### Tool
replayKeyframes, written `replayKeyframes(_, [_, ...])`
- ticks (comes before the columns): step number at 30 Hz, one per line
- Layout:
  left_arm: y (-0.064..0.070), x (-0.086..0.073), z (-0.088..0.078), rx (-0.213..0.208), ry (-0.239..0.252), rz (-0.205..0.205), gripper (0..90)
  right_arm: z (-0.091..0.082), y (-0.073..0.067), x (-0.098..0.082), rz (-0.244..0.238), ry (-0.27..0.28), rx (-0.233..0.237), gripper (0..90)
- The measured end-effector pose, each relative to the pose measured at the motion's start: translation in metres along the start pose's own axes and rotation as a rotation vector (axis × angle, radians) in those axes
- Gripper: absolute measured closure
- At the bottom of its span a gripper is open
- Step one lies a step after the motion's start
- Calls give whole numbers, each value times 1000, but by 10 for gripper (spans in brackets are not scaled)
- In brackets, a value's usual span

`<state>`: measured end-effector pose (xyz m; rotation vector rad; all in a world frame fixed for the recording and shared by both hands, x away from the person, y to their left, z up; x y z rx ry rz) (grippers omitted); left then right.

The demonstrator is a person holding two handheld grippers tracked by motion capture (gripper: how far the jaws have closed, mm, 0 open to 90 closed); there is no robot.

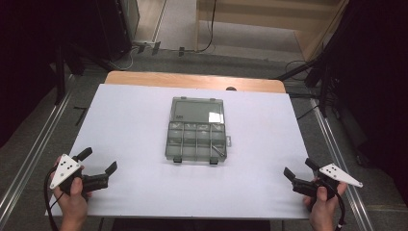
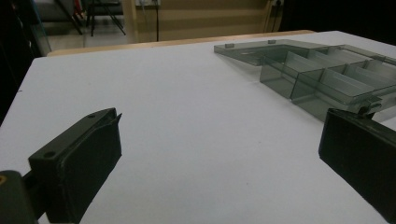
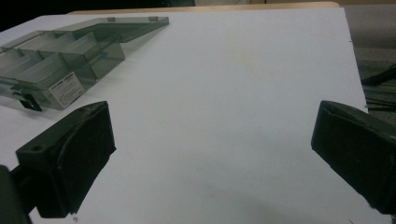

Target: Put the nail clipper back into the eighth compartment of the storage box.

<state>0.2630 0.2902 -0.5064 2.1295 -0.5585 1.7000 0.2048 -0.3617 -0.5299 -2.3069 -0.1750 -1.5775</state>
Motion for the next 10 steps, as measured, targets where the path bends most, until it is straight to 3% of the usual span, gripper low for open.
replayKeyframes(10, [0, 0, 1, 2, 1, 0, 0, 1, 0, -1, 2, -9, 0, 0])
Point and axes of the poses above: each handheld gripper's, and its own axes: z roughly forward along the jaws, x roughly out of its top, y roughly to its right, the point moved 3 cm from there along z, roughly forward along the jaws, and after that the axes turned 5 degrees about y, right-handed, at the moved point
